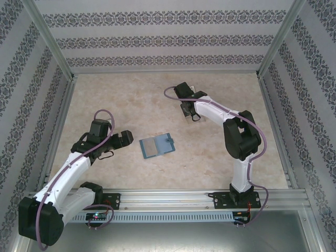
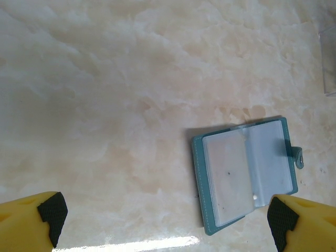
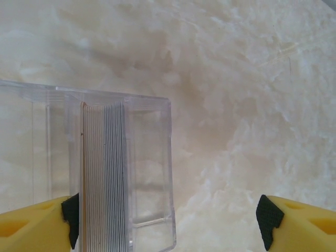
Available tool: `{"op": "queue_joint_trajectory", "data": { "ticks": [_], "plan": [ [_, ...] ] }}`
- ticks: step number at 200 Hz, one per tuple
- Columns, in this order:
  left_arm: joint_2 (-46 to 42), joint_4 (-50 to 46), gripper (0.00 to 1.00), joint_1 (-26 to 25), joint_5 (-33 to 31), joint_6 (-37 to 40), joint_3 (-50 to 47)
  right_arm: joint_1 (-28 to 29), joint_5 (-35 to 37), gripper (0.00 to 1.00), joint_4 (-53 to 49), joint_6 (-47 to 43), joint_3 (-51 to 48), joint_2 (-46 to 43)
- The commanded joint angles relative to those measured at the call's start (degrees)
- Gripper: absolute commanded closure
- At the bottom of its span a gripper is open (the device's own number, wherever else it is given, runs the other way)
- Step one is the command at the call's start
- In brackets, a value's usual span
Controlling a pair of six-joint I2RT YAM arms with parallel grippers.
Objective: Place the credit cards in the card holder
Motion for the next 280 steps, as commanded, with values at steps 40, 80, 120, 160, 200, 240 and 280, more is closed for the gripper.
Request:
{"op": "queue_joint_trajectory", "data": {
  "ticks": [40,80,120,160,200,240,280],
  "plan": [
    [-0.1,-1.08,0.0,-0.5,-0.46,0.85,0.33,0.14,0.32,0.51,0.2,-1.82,-0.51,-0.85],
    [0.77,-0.9,0.0,-0.49,-0.12,1.11,0.86,0.19,-1.65,0.72,-0.31,-2.04,-0.47,-0.58],
    [1.28,-0.89,0.0,-0.5,-0.25,1.32,1.19,0.36,-3.38,0.86,-0.62,-1.74,-0.65,-1.27],
    [1.54,-0.86,0.0,-0.38,-0.49,1.56,1.57,0.37,-3.21,0.81,-0.24,-1.49,-1.4,-1.8],
    [1.68,-0.18,0.0,-0.44,-0.27,1.29,0.9,0.45,0.2,0.63,-0.5,-2.21,-1.05,-0.32],
    [1.05,2.13,0.0,-0.5,1.32,-0.48,-0.84,0.8,1.53,0.57,-0.24,-2.14,-0.87,1.03],
    [0.2,1.14,0.0,-0.49,0.61,-0.24,-0.81,0.71,3.73,0.54,-0.63,-2.11,-0.4,2.32]
  ]
}}
